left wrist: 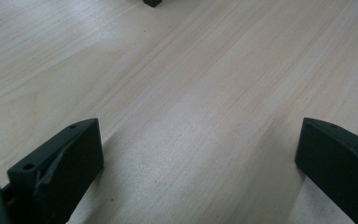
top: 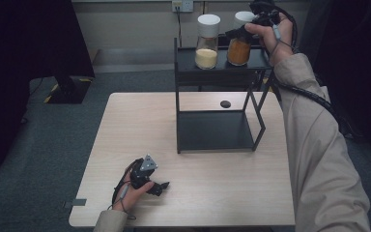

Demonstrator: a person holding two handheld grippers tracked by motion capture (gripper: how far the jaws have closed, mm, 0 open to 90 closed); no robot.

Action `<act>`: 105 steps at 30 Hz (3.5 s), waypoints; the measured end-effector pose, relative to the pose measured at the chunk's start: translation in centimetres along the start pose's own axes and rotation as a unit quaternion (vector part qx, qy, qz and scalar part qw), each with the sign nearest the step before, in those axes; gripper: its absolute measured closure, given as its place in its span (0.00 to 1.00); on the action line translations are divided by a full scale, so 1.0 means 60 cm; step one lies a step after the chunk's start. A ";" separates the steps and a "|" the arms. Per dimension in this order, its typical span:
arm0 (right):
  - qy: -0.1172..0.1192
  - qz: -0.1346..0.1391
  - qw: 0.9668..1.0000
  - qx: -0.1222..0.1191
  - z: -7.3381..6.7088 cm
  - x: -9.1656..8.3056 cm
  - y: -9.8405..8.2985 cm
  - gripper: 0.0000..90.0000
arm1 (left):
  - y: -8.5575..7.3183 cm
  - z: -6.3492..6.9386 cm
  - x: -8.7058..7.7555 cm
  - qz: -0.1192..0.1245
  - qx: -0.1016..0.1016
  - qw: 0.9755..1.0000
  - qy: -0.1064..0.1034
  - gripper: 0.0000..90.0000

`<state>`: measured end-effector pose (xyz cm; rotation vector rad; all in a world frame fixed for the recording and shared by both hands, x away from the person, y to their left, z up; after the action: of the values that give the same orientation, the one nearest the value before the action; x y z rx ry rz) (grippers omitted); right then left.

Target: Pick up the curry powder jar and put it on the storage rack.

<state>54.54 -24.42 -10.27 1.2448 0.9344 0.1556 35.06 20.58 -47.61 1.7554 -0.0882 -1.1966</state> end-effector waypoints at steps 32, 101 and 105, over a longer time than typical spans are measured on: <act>-0.023 0.062 0.997 0.038 -0.048 -0.046 -0.060 0.01 | 0.000 0.000 0.000 0.000 0.001 1.000 0.000 0.00; -0.010 0.068 0.996 0.050 -0.119 -0.021 -0.246 0.00 | 0.000 0.000 0.000 0.000 0.001 1.000 0.001 0.00; -0.004 0.064 0.997 0.047 -0.126 -0.015 -0.254 0.00 | 0.000 0.000 0.000 0.000 0.001 1.000 0.001 0.00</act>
<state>43.18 -24.88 -22.98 1.3918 0.8628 0.2101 35.05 20.57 -47.61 1.7580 -0.0882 -1.1962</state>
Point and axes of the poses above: each handheld gripper's, and its own axes: x roughly forward along the jaws, y roughly out of its top, z roughly to its right, the point moved 7 cm from there along x, roughly forward along the jaws, and after that the axes turned 2 degrees about y, right-handed, at the moved point
